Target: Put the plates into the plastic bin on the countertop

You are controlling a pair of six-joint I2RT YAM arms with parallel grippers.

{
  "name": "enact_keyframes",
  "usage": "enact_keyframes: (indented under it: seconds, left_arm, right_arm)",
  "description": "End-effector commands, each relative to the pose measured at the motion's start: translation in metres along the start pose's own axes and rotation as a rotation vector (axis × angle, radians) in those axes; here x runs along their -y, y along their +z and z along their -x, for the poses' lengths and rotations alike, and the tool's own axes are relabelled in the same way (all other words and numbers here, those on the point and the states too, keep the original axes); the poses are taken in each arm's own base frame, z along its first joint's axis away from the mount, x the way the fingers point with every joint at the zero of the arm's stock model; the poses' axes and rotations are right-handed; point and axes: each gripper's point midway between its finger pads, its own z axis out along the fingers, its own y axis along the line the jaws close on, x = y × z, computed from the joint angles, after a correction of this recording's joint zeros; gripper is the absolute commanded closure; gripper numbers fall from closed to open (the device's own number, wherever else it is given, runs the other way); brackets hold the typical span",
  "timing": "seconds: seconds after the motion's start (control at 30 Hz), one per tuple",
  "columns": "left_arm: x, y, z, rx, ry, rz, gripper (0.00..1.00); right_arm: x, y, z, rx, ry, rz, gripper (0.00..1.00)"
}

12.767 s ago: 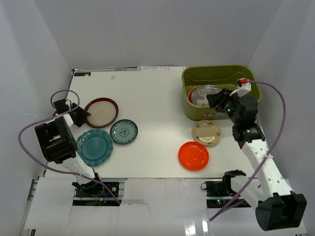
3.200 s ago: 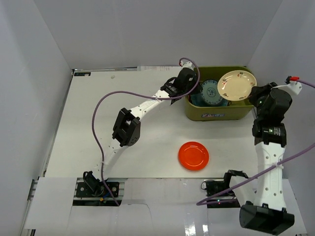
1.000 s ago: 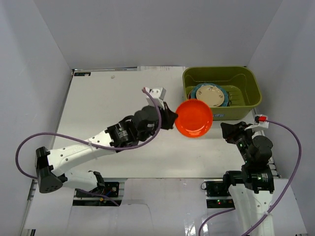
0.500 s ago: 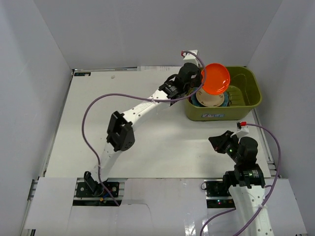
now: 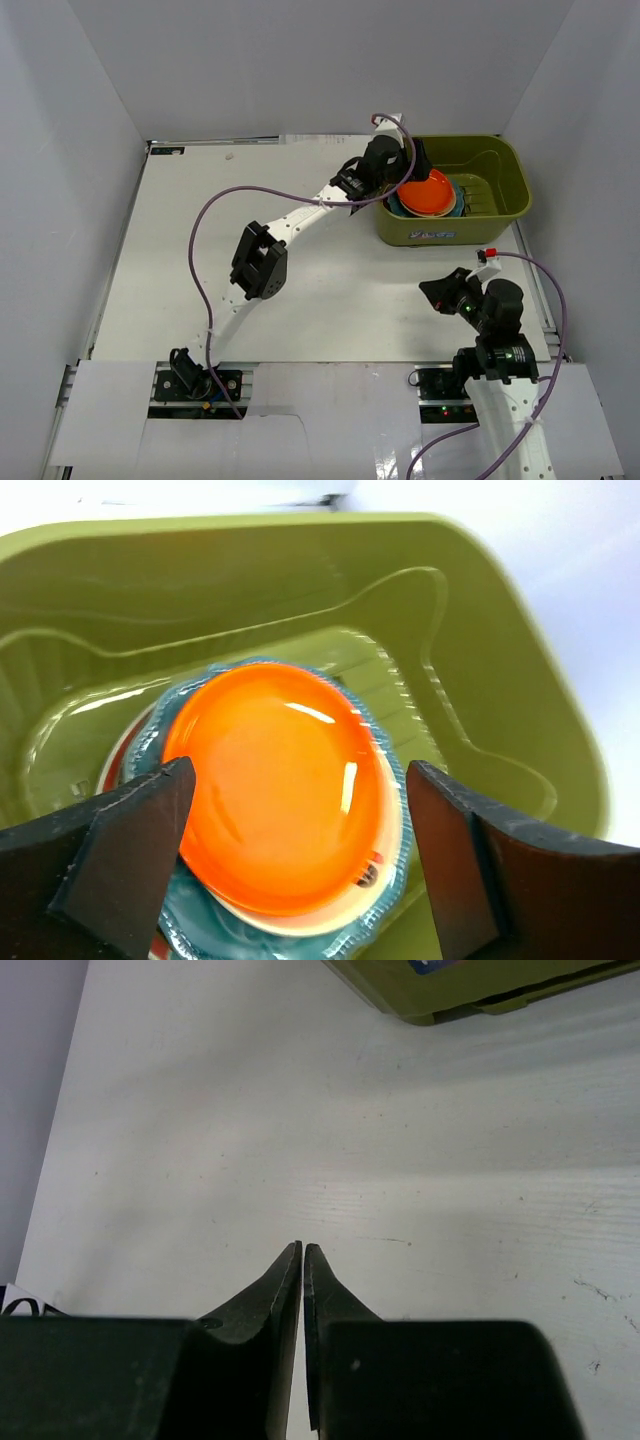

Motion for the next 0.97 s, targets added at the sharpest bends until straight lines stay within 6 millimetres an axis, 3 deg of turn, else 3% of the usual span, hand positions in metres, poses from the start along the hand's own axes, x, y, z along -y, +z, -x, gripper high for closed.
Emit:
enact_keyframes:
  seconds: [0.0, 0.07, 0.1, 0.13, 0.2, 0.23, 0.3, 0.33, 0.37, 0.4, 0.43, 0.47, 0.5, 0.53, 0.57, 0.6, 0.63, 0.67, 0.7, 0.8, 0.87, 0.93]
  left_arm:
    - [0.074, -0.069, 0.119, 0.182, -0.027, -0.195, 0.02]
    - [0.092, -0.093, 0.138, 0.195, -0.007, -0.254, 0.02]
    - [0.108, -0.125, 0.167, 0.238, 0.0, -0.297, 0.02]
    - [0.114, -0.14, 0.178, 0.253, 0.01, -0.313, 0.02]
    - [0.119, -0.166, 0.176, 0.216, 0.059, -0.345, 0.02]
    - [0.119, -0.199, 0.184, 0.221, 0.071, -0.348, 0.02]
    - [0.11, -0.231, 0.181, 0.204, 0.103, -0.326, 0.02]
    - [0.117, -0.285, 0.205, 0.265, 0.108, -0.355, 0.02]
    - [0.111, -0.304, 0.201, 0.266, 0.115, -0.347, 0.02]
    - [0.084, -0.303, 0.162, 0.192, 0.13, -0.293, 0.02]
    - [0.086, -0.359, 0.178, 0.261, 0.126, -0.331, 0.02]
    - [0.071, -0.374, 0.171, 0.271, 0.121, -0.297, 0.02]
    - [0.037, -0.373, 0.131, 0.199, 0.113, -0.214, 0.02]
    - [0.024, -0.388, 0.122, 0.196, 0.102, -0.191, 0.02]
    - [0.017, -0.429, 0.128, 0.255, 0.085, -0.202, 0.02]
    - [-0.011, -0.429, 0.092, 0.178, 0.079, -0.133, 0.02]
    - [-0.026, -0.441, 0.084, 0.182, 0.065, -0.091, 0.02]
    - [-0.034, -0.47, 0.085, 0.229, 0.044, -0.104, 0.02]
    - [-0.057, -0.47, 0.054, 0.167, 0.042, -0.047, 0.02]
    - [-0.088, -0.494, 0.022, 0.164, 0.0, -0.006, 0.02]
    - [-0.101, -0.498, 0.011, 0.168, -0.024, 0.024, 0.02]
    - [-0.108, -0.5, 0.008, 0.18, -0.04, 0.04, 0.02]
  right_arm:
    - [-0.023, -0.009, 0.027, 0.065, -0.057, 0.05, 0.9]
    - [-0.029, -0.013, 0.038, 0.088, -0.072, 0.049, 0.89]
    - [-0.031, -0.015, 0.044, 0.103, -0.078, 0.043, 0.88]
    - [-0.033, -0.016, 0.048, 0.108, -0.081, 0.04, 0.87]
    - [-0.047, -0.024, 0.066, 0.153, -0.097, 0.064, 0.84]
    - [-0.052, -0.026, 0.072, 0.166, -0.091, 0.073, 0.82]
    - [-0.073, -0.037, 0.094, 0.224, -0.106, 0.118, 0.7]
    - [-0.081, -0.04, 0.102, 0.241, -0.109, 0.134, 0.64]
    - [-0.09, -0.046, 0.111, 0.266, -0.117, 0.154, 0.49]
    - [-0.099, -0.051, 0.121, 0.297, -0.133, 0.176, 0.41]
    - [-0.113, -0.061, 0.136, 0.334, -0.152, 0.199, 0.33]
    - [-0.12, -0.067, 0.144, 0.356, -0.166, 0.212, 0.19]
    - [-0.126, -0.072, 0.153, 0.386, -0.178, 0.217, 0.1]
    - [-0.135, -0.081, 0.165, 0.419, -0.19, 0.217, 0.05]
    - [-0.136, -0.085, 0.171, 0.441, -0.206, 0.201, 0.1]
    - [-0.13, -0.088, 0.179, 0.468, -0.21, 0.153, 0.1]
    - [-0.132, -0.096, 0.188, 0.502, -0.228, 0.132, 0.1]
    - [-0.125, -0.099, 0.194, 0.535, -0.226, 0.083, 0.1]
    - [-0.12, -0.102, 0.197, 0.555, -0.247, 0.051, 0.1]
    - [-0.099, -0.095, 0.19, 0.541, -0.239, -0.029, 0.1]
    - [-0.088, -0.082, 0.179, 0.507, -0.209, -0.039, 0.1]
    - [-0.093, -0.079, 0.179, 0.515, -0.197, 0.0, 0.1]
